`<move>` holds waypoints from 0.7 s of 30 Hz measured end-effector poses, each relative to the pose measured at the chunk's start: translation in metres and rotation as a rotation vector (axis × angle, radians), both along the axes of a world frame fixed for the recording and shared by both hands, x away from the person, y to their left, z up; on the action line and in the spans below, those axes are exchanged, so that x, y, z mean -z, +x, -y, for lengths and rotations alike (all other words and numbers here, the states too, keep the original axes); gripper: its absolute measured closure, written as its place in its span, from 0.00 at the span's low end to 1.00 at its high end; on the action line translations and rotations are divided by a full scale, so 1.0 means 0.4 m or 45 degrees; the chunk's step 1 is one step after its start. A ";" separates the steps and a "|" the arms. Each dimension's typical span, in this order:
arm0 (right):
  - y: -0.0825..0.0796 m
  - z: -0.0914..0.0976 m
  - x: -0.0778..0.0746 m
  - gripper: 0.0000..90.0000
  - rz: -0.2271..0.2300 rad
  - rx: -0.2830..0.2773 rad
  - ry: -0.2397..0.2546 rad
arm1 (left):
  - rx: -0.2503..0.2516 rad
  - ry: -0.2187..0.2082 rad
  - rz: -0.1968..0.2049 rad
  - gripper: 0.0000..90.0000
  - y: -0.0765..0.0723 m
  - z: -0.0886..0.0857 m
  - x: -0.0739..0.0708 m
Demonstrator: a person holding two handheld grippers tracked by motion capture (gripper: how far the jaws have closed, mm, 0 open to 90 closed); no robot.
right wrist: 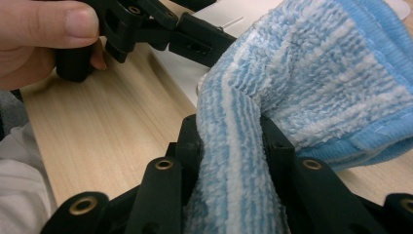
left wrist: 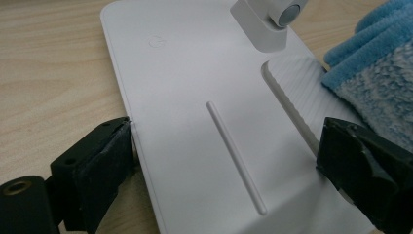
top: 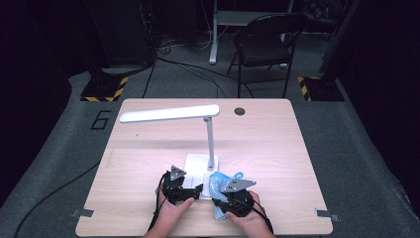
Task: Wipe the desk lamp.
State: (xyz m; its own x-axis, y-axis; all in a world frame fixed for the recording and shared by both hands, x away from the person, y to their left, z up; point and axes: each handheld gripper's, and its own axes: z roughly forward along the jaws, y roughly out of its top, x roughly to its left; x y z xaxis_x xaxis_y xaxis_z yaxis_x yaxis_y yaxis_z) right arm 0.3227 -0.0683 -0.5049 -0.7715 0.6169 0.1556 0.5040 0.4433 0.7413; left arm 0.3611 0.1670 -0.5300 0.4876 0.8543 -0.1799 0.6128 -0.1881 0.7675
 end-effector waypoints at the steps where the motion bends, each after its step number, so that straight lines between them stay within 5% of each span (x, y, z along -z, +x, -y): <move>1: -0.001 0.000 0.001 0.75 0.006 0.001 0.004 | 0.000 0.000 0.000 0.07 0.000 0.000 0.000; 21: 0.010 0.005 0.004 0.76 -0.015 -0.015 0.024 | 0.003 -0.004 0.001 0.08 0.001 -0.001 0.000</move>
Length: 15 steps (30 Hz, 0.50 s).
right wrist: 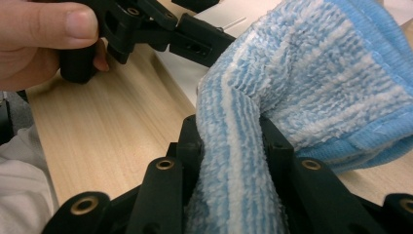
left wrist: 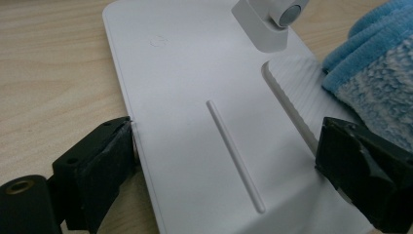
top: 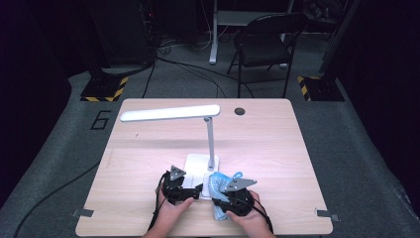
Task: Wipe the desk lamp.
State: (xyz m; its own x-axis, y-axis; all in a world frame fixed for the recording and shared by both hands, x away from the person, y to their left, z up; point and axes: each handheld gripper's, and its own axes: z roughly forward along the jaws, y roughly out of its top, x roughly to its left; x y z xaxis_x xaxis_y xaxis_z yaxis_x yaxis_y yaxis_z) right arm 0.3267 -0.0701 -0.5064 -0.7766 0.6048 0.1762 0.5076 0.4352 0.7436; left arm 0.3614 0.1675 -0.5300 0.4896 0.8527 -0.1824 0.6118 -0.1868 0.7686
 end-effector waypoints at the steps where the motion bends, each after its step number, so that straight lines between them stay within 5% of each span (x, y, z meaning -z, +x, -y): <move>1: 0.003 0.000 0.001 0.76 0.017 -0.001 -0.005 | 0.001 0.000 0.000 0.08 0.000 0.000 0.000; 15: 0.055 0.006 0.003 0.76 0.041 0.051 0.002 | -0.002 -0.004 0.000 0.08 0.000 0.000 0.000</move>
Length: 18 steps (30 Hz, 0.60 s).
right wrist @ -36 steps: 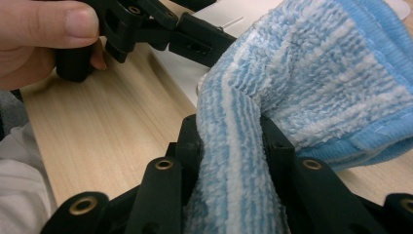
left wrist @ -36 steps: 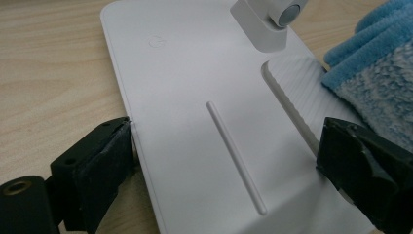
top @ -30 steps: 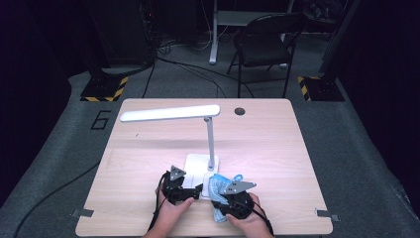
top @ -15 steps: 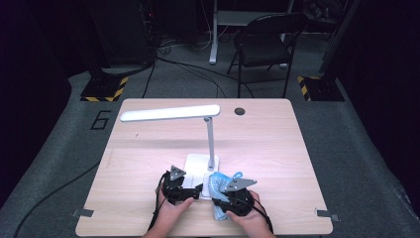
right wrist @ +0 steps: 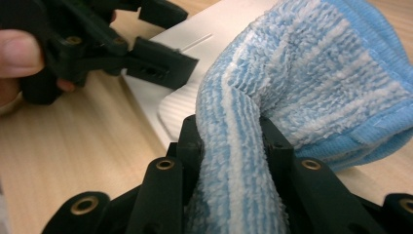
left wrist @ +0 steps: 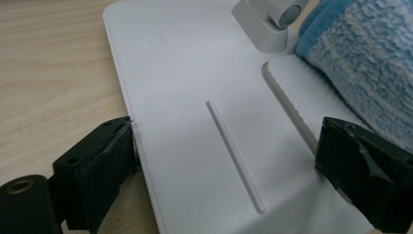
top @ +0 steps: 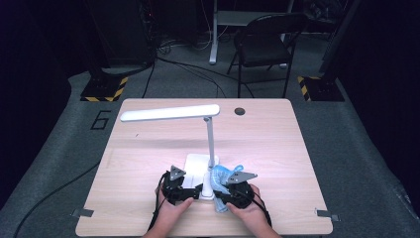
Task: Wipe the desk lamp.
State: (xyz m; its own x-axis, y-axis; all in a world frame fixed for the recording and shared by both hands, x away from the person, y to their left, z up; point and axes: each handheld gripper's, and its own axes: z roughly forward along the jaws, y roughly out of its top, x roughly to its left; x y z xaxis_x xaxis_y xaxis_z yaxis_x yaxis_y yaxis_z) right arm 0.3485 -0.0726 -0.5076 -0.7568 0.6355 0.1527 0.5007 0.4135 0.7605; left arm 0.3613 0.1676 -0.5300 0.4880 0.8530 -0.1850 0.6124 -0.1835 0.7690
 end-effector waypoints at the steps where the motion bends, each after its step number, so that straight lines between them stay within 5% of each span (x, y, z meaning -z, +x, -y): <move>1: 0.004 -0.001 0.001 0.76 -0.008 0.020 0.008 | 0.000 0.000 0.000 0.08 0.000 0.000 0.000; 18: 0.042 0.066 -0.019 0.75 0.037 0.161 0.058 | 0.003 -0.002 -0.003 0.08 0.001 -0.001 0.000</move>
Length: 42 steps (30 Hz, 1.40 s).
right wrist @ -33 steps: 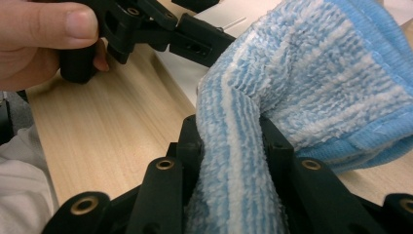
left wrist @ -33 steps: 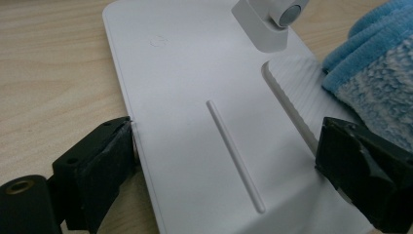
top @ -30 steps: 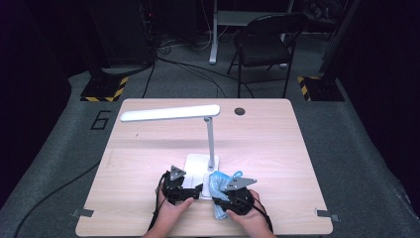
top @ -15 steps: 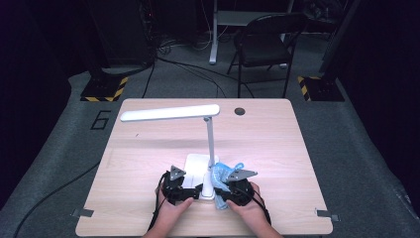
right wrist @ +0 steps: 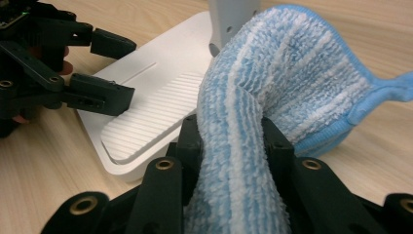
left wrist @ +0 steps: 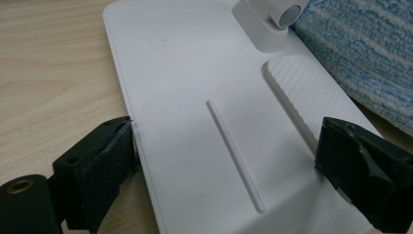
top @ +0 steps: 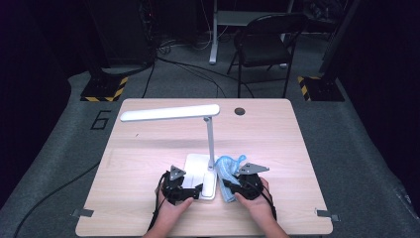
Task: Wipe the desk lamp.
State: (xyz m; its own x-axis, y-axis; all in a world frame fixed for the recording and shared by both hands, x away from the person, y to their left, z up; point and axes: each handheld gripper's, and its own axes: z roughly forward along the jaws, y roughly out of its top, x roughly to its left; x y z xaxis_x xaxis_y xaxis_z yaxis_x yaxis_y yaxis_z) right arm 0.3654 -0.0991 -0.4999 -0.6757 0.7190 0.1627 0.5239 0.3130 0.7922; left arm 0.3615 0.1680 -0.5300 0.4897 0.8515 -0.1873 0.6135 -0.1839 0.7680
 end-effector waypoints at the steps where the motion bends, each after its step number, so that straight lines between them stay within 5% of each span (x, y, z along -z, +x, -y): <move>1: 0.000 0.006 -0.002 0.75 0.010 0.000 -0.006 | 0.003 0.000 -0.002 0.08 0.000 0.000 0.000; 20: -0.015 0.107 -0.034 0.74 0.101 0.118 -0.054 | 0.033 -0.019 -0.002 0.09 -0.003 -0.010 0.001; 42: 0.015 0.259 -0.029 0.73 0.080 0.343 -0.091 | 0.043 -0.019 -0.006 0.09 -0.003 -0.012 0.000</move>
